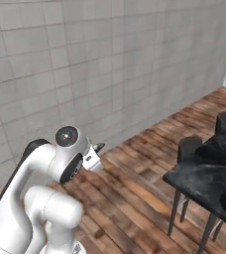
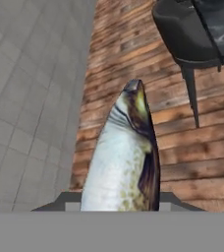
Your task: Place the fish on the counter behind the older fish on the same shelf of the fridge to maintain FIFO order. Close the fridge door when finished.
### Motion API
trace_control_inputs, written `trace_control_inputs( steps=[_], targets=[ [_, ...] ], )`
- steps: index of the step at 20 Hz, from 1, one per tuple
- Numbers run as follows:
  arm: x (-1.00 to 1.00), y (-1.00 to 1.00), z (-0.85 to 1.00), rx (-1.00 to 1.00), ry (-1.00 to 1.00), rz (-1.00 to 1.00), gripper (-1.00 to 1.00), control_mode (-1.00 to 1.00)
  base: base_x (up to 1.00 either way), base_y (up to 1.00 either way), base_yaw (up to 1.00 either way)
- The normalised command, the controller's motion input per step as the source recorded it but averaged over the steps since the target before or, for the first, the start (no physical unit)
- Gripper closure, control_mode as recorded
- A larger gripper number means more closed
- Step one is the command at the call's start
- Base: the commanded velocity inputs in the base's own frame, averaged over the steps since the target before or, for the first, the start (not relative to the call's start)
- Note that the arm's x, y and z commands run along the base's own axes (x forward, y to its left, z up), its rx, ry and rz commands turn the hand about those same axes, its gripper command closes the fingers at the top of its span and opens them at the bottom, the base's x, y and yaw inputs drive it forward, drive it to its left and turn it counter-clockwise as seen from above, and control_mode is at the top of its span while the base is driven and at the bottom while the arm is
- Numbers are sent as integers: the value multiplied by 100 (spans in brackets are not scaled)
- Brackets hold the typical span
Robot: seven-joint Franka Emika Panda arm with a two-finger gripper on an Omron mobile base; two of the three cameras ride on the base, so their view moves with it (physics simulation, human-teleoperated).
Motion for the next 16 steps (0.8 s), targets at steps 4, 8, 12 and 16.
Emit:
trace_control_inputs(
  steps=[4, 8, 12, 16],
  targets=[
    [0, 0, 0, 0, 0, 0, 100, 100, 100, 38, -44],
    [0, 0, 0, 0, 0, 0, 100, 100, 100, 36, -43],
    [0, 0, 0, 0, 0, 0, 100, 100, 100, 33, -44],
    [0, 0, 0, 0, 0, 0, 100, 100, 100, 35, -44]
  ],
)
